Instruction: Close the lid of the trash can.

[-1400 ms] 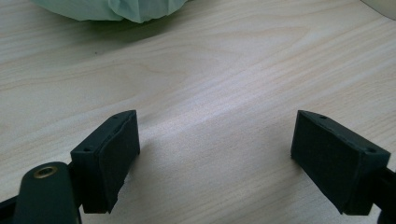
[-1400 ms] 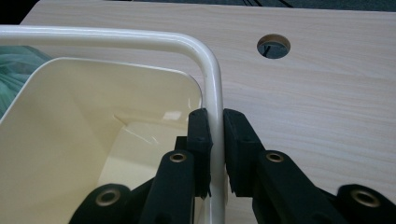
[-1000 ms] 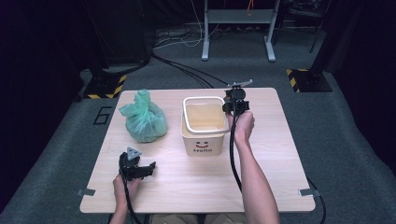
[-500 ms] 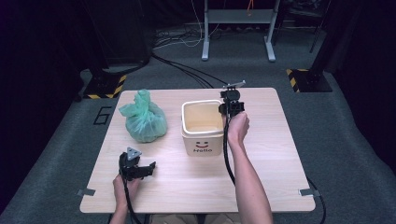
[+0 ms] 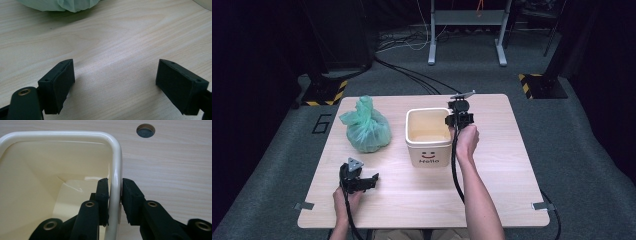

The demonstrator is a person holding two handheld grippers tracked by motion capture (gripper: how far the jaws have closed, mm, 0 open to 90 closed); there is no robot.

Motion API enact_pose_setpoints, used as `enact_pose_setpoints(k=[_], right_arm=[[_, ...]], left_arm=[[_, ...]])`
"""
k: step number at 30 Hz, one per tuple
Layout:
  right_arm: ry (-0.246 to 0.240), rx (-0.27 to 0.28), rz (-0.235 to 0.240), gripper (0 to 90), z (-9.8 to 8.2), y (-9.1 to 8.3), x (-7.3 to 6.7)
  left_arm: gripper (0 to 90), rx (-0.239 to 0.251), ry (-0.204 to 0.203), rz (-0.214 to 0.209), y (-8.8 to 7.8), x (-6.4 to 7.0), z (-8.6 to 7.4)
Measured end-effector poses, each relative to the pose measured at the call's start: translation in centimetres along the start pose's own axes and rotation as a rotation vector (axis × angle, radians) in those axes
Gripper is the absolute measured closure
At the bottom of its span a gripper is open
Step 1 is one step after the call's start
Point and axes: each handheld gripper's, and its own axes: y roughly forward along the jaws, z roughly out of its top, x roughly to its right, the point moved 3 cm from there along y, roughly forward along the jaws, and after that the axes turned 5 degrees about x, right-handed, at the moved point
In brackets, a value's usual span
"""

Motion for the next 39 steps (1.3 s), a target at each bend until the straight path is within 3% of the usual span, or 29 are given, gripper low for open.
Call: enact_pose_setpoints(k=[20,28,31,39], right_arm=[[-0.018,0.06,0.087,72.4,-1.8,-0.2,1.0],[-0.046,0.086,0.115,30.2,-2.0,-0.5,1.7],[-0.069,0.109,0.13,20.1,-2.2,-0.8,2.0],[-0.09,0.16,0.155,11.1,-2.7,-2.0,3.3]], left_arm=[[15.1,0.0,-0.003,0.001,0.0,0.0,0.0],[15.1,0.0,-0.001,0.005,0.0,0.0,0.0],[15.1,0.002,0.004,0.008,0.0,0.0,0.0],[15.1,-0.002,0.001,0.006,0.0,0.0,0.0]])
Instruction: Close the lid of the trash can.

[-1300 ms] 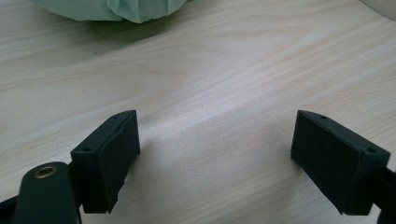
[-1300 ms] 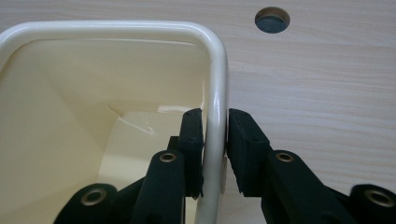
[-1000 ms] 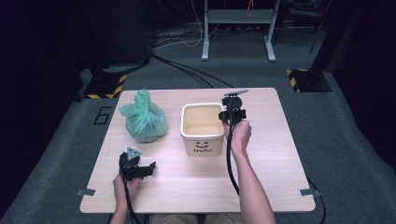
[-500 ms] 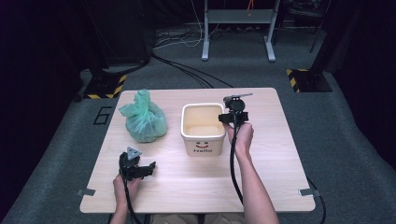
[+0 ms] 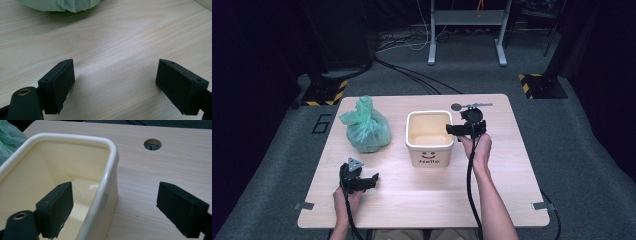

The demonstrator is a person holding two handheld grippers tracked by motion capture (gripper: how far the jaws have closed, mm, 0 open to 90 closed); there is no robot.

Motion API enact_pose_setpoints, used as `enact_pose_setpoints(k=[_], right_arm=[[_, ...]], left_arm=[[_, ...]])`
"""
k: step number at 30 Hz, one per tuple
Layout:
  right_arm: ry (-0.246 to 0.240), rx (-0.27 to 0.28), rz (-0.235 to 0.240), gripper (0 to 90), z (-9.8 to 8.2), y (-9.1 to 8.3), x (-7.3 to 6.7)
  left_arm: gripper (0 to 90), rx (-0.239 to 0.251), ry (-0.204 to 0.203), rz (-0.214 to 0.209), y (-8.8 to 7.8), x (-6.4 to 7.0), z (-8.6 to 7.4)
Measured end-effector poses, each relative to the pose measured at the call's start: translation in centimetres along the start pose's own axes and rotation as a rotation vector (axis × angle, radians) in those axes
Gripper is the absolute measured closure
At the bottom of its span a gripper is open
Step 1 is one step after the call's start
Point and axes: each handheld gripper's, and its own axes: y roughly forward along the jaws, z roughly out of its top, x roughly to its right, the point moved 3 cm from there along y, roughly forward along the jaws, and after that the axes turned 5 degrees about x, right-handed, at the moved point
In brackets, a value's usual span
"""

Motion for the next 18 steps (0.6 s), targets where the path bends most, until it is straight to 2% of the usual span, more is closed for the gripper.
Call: enact_pose_setpoints(k=[4,10,18], right_arm=[[-0.022,0.028,0.007,5.6,-0.3,-1.0,0.4],[-0.075,0.061,0.004,2.8,-0.9,-2.7,0.6],[-0.166,0.103,-0.044,0.0,-2.3,-5.3,1.0]], left_arm=[[15.1,0.002,-0.001,-0.001,0.0,0.0,0.0],[15.1,-0.002,-0.003,-0.001,0.0,0.0,0.0],[15.1,-0.001,-0.003,-0.001,0.0,0.0,0.0]])
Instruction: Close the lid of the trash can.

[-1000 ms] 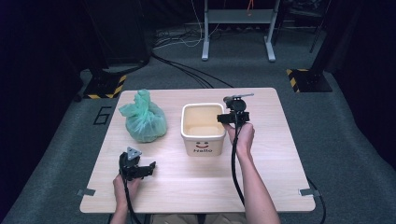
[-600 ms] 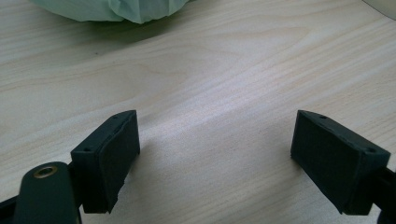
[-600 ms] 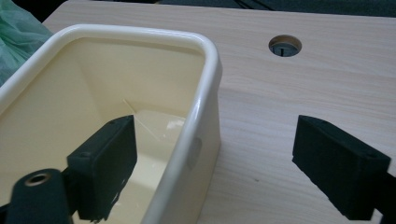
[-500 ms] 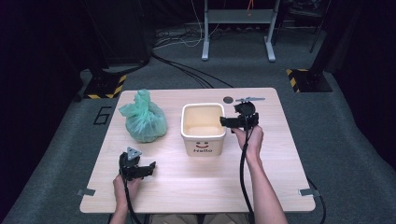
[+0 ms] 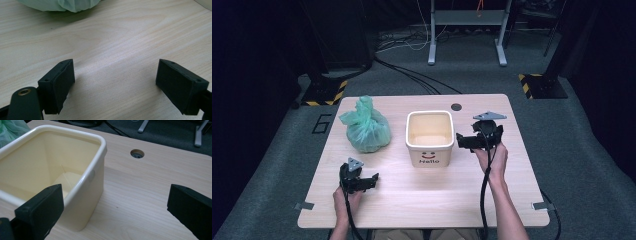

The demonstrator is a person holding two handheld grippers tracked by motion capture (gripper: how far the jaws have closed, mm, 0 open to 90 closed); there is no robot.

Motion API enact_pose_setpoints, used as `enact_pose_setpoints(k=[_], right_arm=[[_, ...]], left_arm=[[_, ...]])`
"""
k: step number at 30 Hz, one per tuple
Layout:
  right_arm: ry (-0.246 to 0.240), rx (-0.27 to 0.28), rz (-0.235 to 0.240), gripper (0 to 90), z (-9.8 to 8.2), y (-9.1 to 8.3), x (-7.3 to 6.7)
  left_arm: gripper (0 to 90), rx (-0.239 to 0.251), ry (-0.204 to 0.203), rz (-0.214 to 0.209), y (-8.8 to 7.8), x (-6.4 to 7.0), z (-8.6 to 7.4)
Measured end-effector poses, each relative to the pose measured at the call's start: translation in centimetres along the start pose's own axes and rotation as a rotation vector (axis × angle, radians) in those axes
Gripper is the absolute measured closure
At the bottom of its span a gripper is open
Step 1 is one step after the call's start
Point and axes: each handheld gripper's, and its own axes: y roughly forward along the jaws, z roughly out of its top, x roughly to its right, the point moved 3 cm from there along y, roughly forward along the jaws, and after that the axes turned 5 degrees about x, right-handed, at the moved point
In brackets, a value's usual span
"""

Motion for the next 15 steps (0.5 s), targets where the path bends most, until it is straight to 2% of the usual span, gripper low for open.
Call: enact_pose_setpoints(k=[7,9,15], right_arm=[[-0.015,0.017,-0.042,0.0,-2.2,-1.7,0.6],[-0.012,0.029,-0.055,0.0,-3.1,-2.2,0.9],[0.008,0.019,-0.096,0.0,-6.5,-3.0,2.0]], left_arm=[[15.1,0.003,0.001,-0.001,0.0,0.0,0.0],[15.1,0.003,0.001,0.0,0.0,0.0,0.0],[15.1,0.0,-0.001,-0.002,0.0,0.0,0.0]])
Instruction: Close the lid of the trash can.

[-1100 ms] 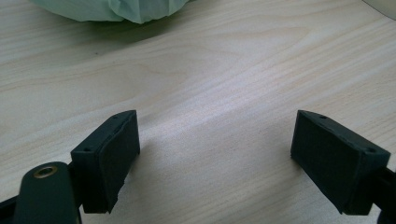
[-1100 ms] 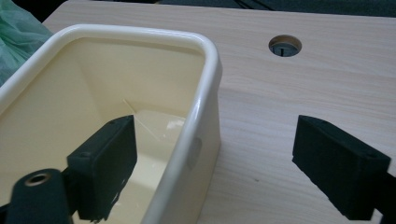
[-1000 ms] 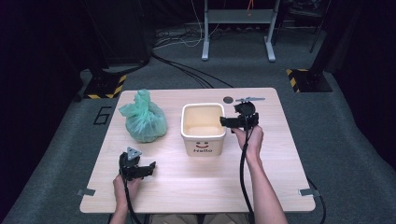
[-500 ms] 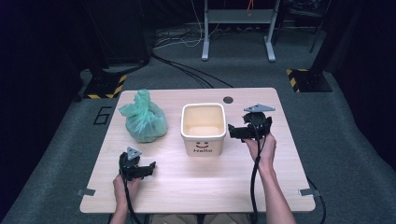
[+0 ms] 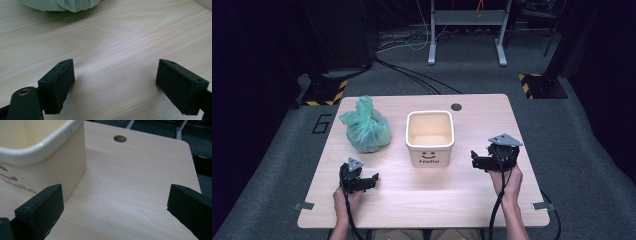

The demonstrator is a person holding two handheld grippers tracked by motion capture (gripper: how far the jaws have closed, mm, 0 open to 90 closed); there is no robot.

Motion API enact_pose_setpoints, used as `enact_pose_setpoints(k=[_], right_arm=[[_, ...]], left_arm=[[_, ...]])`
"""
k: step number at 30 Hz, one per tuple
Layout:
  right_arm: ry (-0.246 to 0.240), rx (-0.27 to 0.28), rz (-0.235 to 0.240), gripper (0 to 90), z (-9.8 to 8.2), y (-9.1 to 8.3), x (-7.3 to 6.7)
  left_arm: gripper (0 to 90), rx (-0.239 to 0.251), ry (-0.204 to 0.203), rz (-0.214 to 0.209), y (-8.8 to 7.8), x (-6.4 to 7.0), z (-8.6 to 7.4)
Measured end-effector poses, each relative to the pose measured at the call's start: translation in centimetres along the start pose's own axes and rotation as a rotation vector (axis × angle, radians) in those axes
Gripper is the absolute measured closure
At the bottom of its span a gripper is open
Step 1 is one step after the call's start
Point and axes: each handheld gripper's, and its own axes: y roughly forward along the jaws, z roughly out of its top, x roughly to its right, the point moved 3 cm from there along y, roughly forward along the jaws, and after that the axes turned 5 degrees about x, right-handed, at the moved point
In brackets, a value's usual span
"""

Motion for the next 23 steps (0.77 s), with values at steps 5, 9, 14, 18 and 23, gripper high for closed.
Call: enact_pose_setpoints(k=[5,9,14,18,23], right_arm=[[0.029,-0.044,-0.041,0.0,-3.5,0.3,1.3],[0.04,-0.124,-0.09,0.0,-6.9,1.5,2.5],[0.051,-0.198,-0.07,0.0,-9.7,3.0,3.6],[0.029,-0.234,-0.067,0.0,-10.8,3.9,4.1],[0.096,-0.185,-0.058,0.0,-11.4,4.0,5.0]], left_arm=[[15.1,0.003,0.0,0.0,0.0,0.0,0.0],[15.1,0.003,0.0,0.001,0.0,0.0,0.0],[15.1,0.003,0.001,0.0,0.0,0.0,0.0],[15.1,0.0,0.005,0.0,0.0,0.0,0.0],[15.1,0.001,0.005,0.001,0.0,0.0,0.0]])
